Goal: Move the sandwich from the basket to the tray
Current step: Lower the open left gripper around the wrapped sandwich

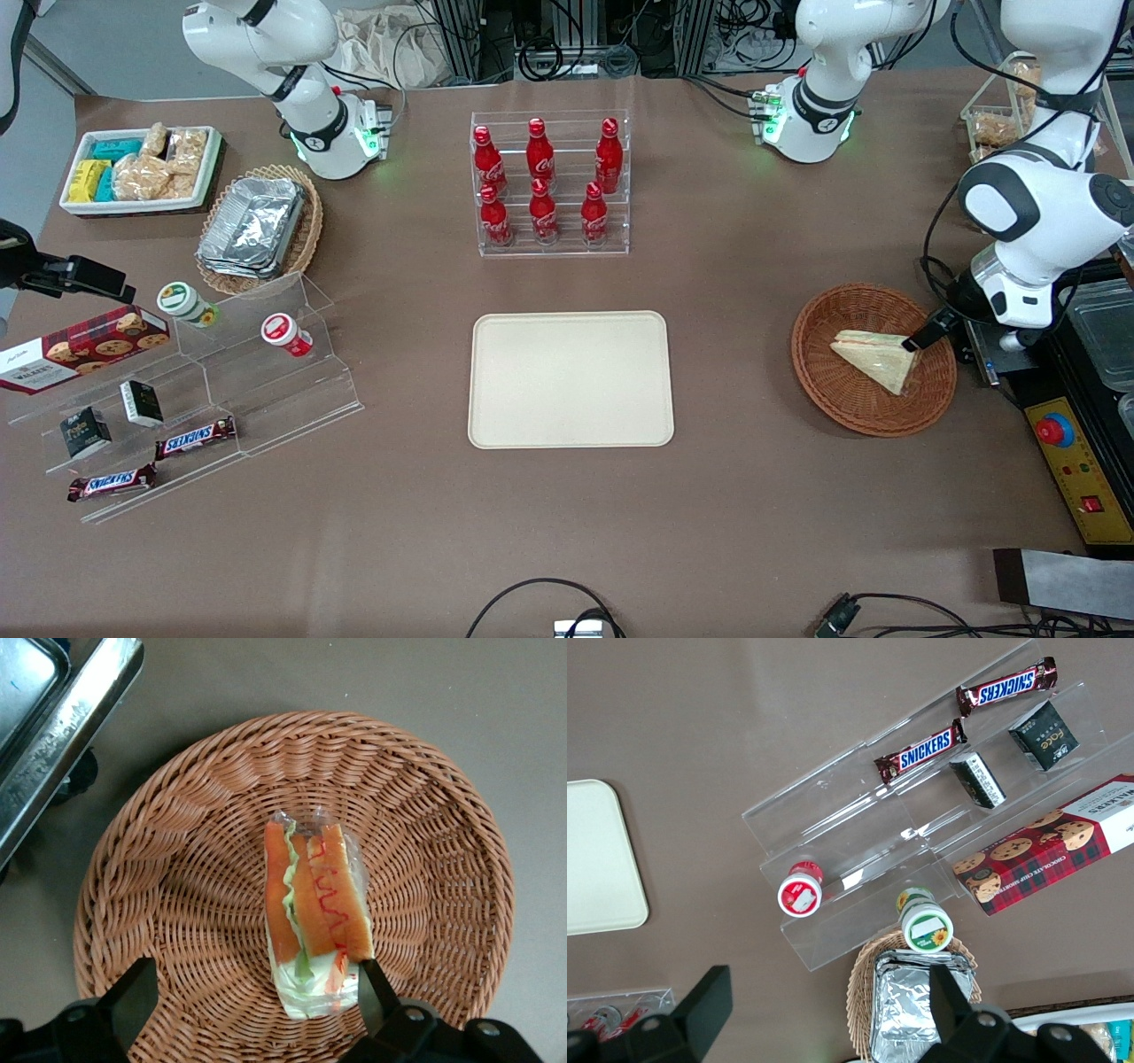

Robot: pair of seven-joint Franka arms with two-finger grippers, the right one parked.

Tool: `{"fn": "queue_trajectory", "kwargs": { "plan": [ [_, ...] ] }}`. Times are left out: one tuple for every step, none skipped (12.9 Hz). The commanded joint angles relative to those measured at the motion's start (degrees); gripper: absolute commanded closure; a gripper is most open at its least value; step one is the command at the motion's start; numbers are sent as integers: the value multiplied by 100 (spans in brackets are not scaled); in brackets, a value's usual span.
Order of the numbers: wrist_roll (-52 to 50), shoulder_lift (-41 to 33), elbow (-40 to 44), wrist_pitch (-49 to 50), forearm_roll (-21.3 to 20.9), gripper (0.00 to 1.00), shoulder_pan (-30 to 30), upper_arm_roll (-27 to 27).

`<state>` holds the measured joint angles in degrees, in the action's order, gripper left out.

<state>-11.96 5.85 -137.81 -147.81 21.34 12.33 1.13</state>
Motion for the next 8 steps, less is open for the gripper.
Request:
{"fn": "queue_trajectory", "kwargs": {
  "plan": [
    [-192, 56, 44, -152, 72, 0, -38, 54],
    [-245, 39, 44, -143, 72, 0, -81, 54],
    [-332, 13, 44, -143, 72, 0, -117, 54],
    [-342, -14, 35, -117, 72, 0, -152, 54],
    [-350, -49, 26, -99, 72, 0, -170, 54],
    [-351, -101, 26, -82, 72, 0, -170, 54],
    [-351, -119, 35, -47, 72, 0, -170, 45],
    [-351, -119, 43, -46, 72, 0, -170, 45]
  ]
}}
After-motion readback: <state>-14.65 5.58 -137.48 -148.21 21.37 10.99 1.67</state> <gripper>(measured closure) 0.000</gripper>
